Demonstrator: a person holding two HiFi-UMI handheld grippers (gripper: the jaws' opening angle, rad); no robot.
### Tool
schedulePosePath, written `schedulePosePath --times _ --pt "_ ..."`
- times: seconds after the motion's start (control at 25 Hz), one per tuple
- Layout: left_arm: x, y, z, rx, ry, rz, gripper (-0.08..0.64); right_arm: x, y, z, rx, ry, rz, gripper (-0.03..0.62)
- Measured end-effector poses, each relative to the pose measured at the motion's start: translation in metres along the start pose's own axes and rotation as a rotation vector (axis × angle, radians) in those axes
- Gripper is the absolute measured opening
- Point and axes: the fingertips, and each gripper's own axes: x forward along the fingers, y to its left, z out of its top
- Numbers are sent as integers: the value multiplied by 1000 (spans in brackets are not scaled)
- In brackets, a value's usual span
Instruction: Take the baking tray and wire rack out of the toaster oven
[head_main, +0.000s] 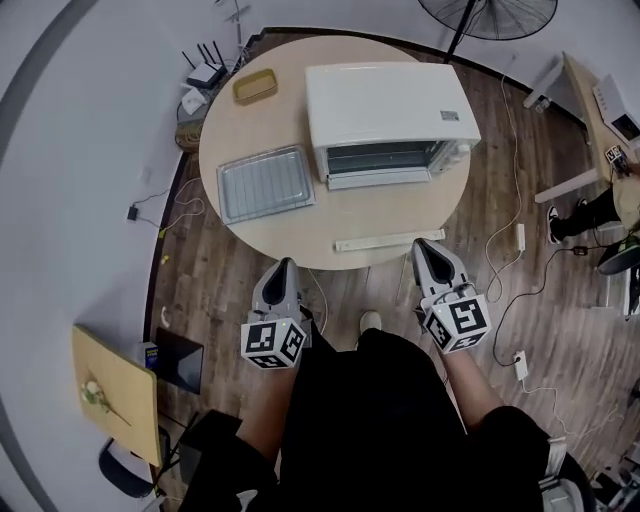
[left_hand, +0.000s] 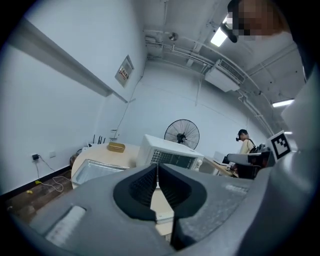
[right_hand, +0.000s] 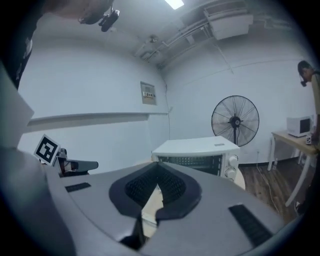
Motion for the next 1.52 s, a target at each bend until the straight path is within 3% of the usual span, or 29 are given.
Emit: schedulePosePath --times 0.2,0.44,0.64,1.04,1.52 --pt "-16 -60 -8 36 -5 12 21 -40 -16 -10 3 -2 50 2" --pt "-33 -88 -18 98 -16 5 21 -67 -24 -12 -34 -29 37 2" --pt "-45 -96 -18 133 -44 5 21 -78 -29 -10 -58 -28 29 2" --pt "-58 -82 -16 116 -68 41 21 -83 -28 -2 -86 -48 22 2" --pt "-45 -88 -7 104 -95 4 21 -88 -44 -4 -100 -37 -25 2"
